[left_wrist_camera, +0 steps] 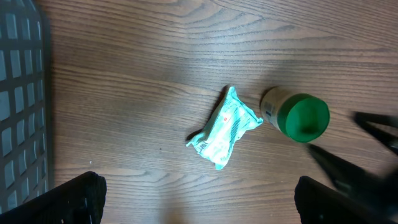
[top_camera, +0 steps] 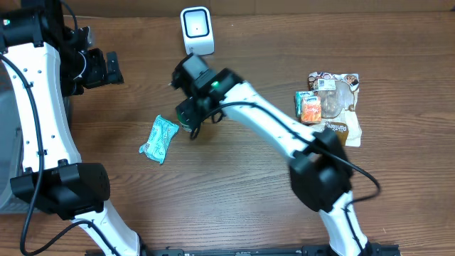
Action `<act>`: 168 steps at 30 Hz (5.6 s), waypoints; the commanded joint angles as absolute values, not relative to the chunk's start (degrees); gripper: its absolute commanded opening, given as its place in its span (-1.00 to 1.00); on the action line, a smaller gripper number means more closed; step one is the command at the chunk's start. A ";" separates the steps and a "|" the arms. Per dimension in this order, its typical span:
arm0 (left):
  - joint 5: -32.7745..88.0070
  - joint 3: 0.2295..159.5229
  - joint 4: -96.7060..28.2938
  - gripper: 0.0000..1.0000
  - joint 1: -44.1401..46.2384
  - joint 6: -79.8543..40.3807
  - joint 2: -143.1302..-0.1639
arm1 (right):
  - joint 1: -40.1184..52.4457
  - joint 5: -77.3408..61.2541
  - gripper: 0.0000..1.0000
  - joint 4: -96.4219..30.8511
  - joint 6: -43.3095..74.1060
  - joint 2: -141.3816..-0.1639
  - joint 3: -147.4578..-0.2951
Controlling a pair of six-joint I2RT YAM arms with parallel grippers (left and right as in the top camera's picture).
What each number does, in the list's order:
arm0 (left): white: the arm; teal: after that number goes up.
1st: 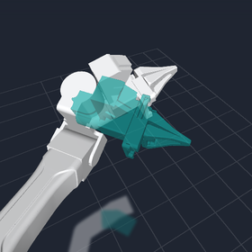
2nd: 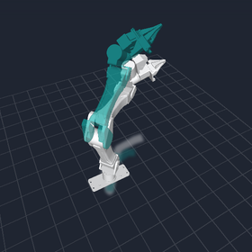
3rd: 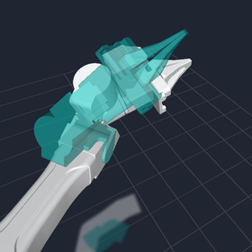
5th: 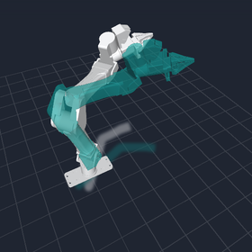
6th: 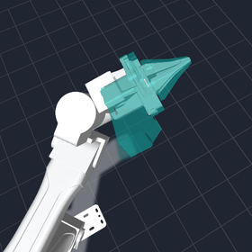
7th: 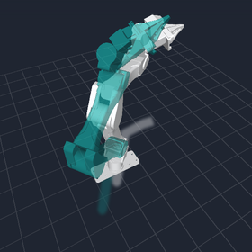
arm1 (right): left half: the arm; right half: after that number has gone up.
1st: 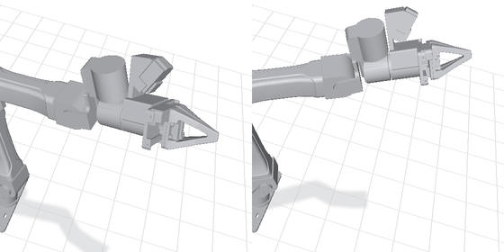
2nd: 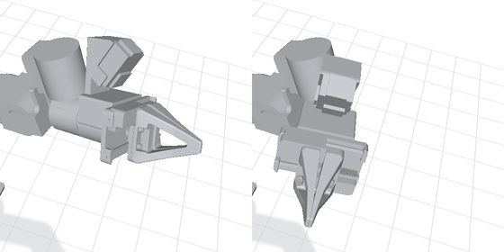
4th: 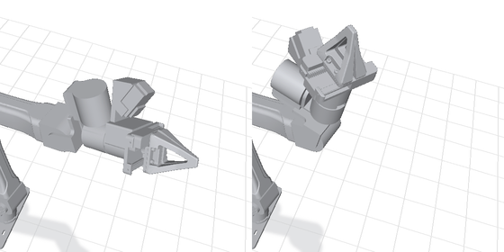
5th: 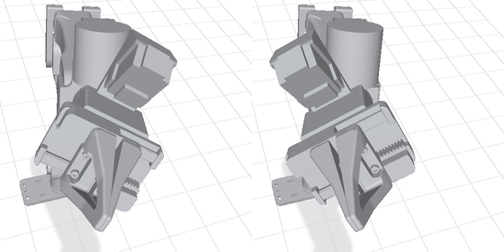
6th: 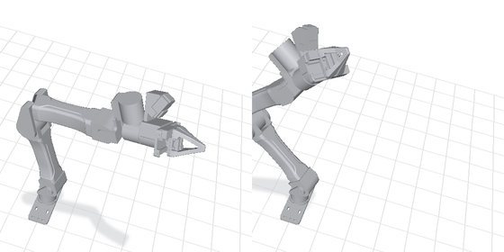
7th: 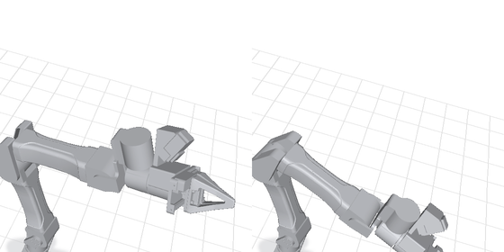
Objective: Scan the item barcode
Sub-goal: 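Grasp the green-lidded jar by its lid with the right gripper, then lift the jar and carry it with the right gripper to the scanner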
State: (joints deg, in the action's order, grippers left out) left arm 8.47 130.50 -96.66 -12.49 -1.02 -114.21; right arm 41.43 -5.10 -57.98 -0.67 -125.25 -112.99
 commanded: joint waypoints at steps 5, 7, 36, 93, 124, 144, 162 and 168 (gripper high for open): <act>8.38 131.63 -96.82 0.99 -12.62 0.03 -112.81 | 35.35 -5.02 0.40 -65.76 5.23 -120.20 -114.56; 8.38 131.63 -96.79 0.99 -12.64 0.03 -112.79 | 34.61 -6.07 0.42 -65.65 5.10 -120.25 -113.99; 8.38 131.63 -96.79 0.99 -12.73 0.03 -112.79 | 44.29 -1.72 0.95 -50.00 -8.54 -132.05 -113.80; 8.38 131.63 -96.79 0.99 -12.58 0.03 -112.81 | 41.12 0.38 1.00 -64.71 16.71 -119.70 -117.56; 8.38 131.63 -96.79 0.99 -12.58 0.03 -112.81 | 41.50 0.58 0.96 -44.84 -0.54 -119.92 -97.71; 8.38 131.63 -96.79 0.99 -12.58 0.03 -112.81 | 41.50 -0.05 0.81 -45.17 -2.00 -123.02 -97.65; 8.38 131.63 -96.79 0.99 -12.58 0.03 -112.79 | 41.50 -0.05 0.34 -45.10 -1.02 -123.57 -97.86; 8.38 131.63 -96.79 0.99 -12.58 0.03 -112.81 | 41.50 -0.10 0.15 -46.92 0.75 -123.50 -99.26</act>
